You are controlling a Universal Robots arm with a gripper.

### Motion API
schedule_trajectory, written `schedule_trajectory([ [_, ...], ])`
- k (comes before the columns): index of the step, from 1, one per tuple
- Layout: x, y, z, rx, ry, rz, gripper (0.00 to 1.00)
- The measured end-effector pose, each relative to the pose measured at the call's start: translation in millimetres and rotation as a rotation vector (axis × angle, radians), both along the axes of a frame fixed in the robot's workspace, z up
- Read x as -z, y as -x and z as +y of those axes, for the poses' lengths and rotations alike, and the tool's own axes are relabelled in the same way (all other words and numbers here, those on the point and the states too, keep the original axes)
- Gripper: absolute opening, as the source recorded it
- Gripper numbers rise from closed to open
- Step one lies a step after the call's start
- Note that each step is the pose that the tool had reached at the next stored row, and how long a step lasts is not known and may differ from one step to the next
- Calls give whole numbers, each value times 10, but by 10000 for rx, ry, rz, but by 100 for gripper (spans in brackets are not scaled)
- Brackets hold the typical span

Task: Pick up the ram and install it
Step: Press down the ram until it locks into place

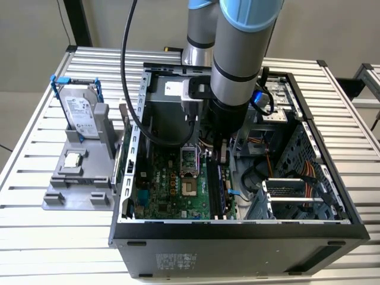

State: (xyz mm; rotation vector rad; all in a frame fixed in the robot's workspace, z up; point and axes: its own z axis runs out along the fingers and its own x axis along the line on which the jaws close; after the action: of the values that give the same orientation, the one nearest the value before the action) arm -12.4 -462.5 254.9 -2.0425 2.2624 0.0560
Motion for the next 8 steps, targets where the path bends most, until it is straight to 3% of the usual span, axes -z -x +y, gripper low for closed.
schedule_trajectory([
  [8,11,-65,-4,-3,70,-13,0],
])
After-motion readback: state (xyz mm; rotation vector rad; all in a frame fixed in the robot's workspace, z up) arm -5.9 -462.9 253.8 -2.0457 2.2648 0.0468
